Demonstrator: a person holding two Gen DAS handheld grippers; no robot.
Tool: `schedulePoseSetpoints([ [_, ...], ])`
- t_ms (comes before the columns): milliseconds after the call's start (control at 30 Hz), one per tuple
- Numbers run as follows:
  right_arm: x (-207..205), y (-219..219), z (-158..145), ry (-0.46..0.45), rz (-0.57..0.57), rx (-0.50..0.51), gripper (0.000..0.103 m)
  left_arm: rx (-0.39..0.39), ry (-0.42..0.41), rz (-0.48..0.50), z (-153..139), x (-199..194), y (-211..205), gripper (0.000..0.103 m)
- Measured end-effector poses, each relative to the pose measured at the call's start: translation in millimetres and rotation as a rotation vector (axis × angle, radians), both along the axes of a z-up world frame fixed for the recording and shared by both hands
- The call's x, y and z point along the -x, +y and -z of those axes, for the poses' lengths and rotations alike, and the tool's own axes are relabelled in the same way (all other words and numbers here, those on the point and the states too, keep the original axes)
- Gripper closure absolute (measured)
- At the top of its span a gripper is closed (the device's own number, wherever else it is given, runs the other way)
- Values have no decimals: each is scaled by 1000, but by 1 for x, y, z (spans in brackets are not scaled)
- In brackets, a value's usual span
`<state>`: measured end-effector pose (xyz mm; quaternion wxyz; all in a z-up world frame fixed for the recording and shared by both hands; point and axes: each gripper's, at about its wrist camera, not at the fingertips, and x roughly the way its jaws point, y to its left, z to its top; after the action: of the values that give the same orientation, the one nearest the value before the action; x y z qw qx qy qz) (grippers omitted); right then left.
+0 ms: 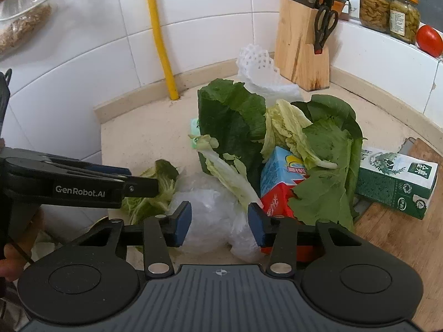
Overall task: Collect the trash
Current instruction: 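Move both tools back up to the vegetable pile on the counter, then grasp a pale cabbage leaf with the left tool while the right tool grasps a green leaf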
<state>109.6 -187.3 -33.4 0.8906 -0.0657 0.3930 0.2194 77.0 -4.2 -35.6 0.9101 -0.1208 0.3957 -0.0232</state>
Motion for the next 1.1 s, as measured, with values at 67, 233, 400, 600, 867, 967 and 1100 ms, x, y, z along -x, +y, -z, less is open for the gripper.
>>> schedulePoseSetpoints([
  [67,0,-2,0,-1,-8,-5,51,-1,8,1,1,-3,-1,60],
  [233,4,-1,-3,-21,-46,0,51,12,31,-40,7,-7,9,60],
  [400,2,-3,-3,-34,-64,26,52,29,13,-23,3,-7,3,60],
  [600,3,-3,-7,-51,-109,12,52,66,37,-43,8,-10,10,60],
  [867,-16,8,0,-45,-131,31,52,87,30,-88,8,-7,26,60],
  [967,-21,11,-2,-49,-146,25,50,112,26,-120,10,-6,36,60],
  [1100,-27,18,0,-41,-162,35,49,150,32,-117,13,-6,44,60],
])
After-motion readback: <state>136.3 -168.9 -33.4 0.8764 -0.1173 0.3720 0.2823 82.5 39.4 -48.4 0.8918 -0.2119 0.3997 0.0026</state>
